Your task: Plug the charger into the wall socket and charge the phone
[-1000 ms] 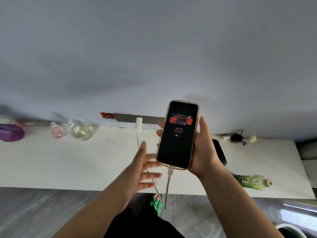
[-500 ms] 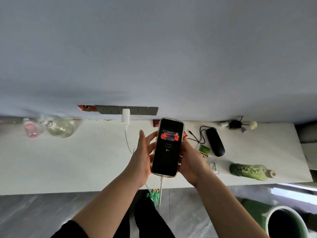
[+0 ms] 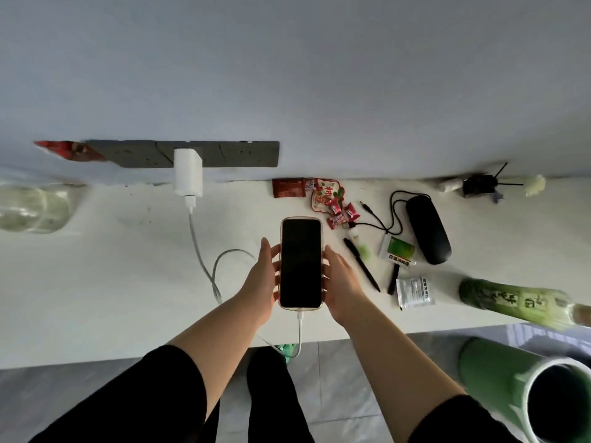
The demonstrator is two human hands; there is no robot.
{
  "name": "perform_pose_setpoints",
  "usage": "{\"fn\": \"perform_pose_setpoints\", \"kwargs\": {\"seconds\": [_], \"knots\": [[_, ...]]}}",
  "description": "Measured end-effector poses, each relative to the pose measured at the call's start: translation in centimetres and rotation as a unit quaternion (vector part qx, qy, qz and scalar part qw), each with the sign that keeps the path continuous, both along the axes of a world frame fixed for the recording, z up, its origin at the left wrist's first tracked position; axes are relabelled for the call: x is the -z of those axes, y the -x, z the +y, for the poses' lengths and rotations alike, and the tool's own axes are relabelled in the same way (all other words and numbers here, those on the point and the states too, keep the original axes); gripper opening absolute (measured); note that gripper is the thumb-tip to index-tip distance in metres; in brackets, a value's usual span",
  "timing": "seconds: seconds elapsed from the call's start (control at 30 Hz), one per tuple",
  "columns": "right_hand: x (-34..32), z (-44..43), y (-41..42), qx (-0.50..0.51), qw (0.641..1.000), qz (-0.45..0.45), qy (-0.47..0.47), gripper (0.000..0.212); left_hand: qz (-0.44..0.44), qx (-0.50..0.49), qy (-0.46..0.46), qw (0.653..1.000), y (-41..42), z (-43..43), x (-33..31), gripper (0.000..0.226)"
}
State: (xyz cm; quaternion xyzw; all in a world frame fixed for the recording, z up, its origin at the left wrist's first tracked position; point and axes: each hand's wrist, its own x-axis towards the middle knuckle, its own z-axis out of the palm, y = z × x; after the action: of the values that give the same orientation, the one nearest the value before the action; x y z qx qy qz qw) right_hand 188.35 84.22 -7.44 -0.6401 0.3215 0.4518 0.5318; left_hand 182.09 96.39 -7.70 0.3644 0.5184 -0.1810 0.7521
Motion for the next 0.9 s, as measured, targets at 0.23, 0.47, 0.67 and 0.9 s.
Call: {"fn": "perform_pose_setpoints", "kwargs": {"seconds": [0.23, 0.47, 0.67, 0.9], "knots": [[4.5, 0.4, 0.2, 0.017, 0.999, -0.009, 0.026, 0.033, 0.017, -0.002, -0.029, 0.999, -0.8, 0.0, 4.7, 0.047], [5.1, 1.0, 0.0, 0.025, 0.995, -0.048, 0.087, 0.045, 0.015, 0.017, -0.079, 0.997, -1.3, -0.6, 5.8, 0.036], [5.1, 0.9, 0.4, 0.042, 0.992, -0.080, 0.089, 0.036, 0.018, 0.013, -0.090, 0.996, -1.5, -0.9, 5.7, 0.040], [4.8, 0.5, 0.7, 0.036, 0.989, -0.099, 0.106, 0.030, 0.016, 0.004, -0.084, 0.996, -1.5, -1.3, 5.4, 0.037]]}}
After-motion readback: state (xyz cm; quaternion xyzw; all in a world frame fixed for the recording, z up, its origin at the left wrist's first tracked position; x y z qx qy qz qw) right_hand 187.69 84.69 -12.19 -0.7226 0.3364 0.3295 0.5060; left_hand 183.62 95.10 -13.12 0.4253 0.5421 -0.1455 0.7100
